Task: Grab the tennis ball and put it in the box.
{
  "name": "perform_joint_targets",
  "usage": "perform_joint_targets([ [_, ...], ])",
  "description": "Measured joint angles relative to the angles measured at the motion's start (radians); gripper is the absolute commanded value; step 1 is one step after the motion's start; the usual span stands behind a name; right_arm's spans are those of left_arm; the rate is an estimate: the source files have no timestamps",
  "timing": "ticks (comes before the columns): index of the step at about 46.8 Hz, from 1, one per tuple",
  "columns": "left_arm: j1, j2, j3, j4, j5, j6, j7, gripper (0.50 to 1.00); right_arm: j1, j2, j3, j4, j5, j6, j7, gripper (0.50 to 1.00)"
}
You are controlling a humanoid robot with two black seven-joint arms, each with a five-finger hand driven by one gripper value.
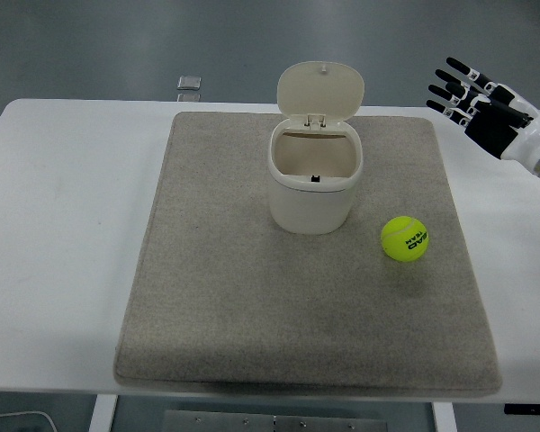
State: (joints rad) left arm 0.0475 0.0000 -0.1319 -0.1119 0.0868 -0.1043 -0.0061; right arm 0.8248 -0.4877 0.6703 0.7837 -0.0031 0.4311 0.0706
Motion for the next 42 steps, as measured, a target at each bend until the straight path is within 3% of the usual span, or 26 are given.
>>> perform_joint_targets([
  [24,-0.013,0.000,0.002,0.000,-0.001,0.000,0.000,0.992,-0.003,0.000,0.002,0.000,0.002,-0.004,0.001,0.913],
  [42,-0.014,0.000,0.001,0.000,0.000,0.000,0.000,0.992,-0.007,-0.041,-0.002,-0.007,-0.004,0.000,0.014,0.913],
])
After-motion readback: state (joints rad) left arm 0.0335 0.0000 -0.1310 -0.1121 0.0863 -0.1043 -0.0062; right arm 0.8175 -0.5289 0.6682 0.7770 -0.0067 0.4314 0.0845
